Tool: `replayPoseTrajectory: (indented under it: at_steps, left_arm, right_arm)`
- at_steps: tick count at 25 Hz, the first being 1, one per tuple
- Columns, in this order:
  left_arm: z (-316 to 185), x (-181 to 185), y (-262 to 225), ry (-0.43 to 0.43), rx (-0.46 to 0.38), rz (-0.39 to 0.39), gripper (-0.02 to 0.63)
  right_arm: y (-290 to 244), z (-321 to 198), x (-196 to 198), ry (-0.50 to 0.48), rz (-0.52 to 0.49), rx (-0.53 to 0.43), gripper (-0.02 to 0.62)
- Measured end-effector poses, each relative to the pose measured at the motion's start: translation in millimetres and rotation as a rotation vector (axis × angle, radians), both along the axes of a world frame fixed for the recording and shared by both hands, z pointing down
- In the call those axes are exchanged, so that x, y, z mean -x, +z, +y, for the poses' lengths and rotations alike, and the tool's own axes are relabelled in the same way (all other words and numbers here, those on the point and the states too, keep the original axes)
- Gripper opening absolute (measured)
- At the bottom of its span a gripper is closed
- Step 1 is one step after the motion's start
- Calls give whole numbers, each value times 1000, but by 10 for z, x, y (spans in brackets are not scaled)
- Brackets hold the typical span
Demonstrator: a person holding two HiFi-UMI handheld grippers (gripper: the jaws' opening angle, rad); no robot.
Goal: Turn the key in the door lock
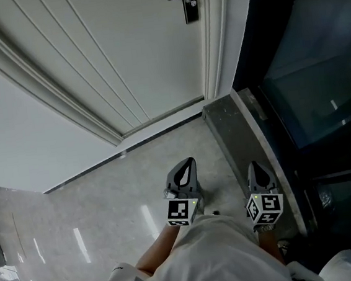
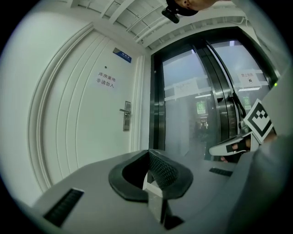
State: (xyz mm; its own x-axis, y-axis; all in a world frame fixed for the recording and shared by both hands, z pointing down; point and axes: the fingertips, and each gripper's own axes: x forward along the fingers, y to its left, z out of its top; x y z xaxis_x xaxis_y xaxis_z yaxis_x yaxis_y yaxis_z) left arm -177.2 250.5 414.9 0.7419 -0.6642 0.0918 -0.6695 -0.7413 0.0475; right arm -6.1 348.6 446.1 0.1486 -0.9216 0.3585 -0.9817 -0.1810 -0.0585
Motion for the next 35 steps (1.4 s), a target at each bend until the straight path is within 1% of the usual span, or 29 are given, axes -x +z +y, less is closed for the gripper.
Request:
replayPoseTrajectory:
  at_steps: [3, 6, 11, 15, 18, 21, 24, 27, 31, 35]
  left_arm:
    - [-389, -104, -75, 5, -20, 14, 9]
    - [-771, -124, -29, -5, 7, 20, 9]
    - [-1252, -190, 87, 26, 50, 32, 9]
    - [-1535, -216, 76, 48, 23, 31, 9]
    - [-1792, -193, 66, 37, 20, 25, 9]
    - [-1933, -192, 43, 30, 22, 29, 9]
    - [-2013, -232, 79, 33, 27, 17, 9]
    - [-2105, -287, 159, 20, 46, 5, 9]
    - [-2215, -403, 216, -17, 47, -1, 9]
    - [-2462, -531, 197, -76, 40, -34, 9]
  right_arm:
    - [-92, -376, -93, -7, 27, -21, 2]
    - [-111, -701, -91, -14, 71, -18, 2]
    - [-25, -1133, -95, -2, 82, 7, 2]
    - [-60, -1455, -138, 14, 98, -12, 2]
    - [-93, -1672, -85, -7, 134, -14, 2]
    - [-57, -1755, -110, -15, 170, 15, 2]
    - [-21, -1820, -205, -3, 166, 33, 2]
    - [28, -1919, -269, -13, 166, 44, 2]
    - [152, -2135, -411, -52, 154, 55, 2]
    - [147, -2500, -622, -103, 138, 32, 2]
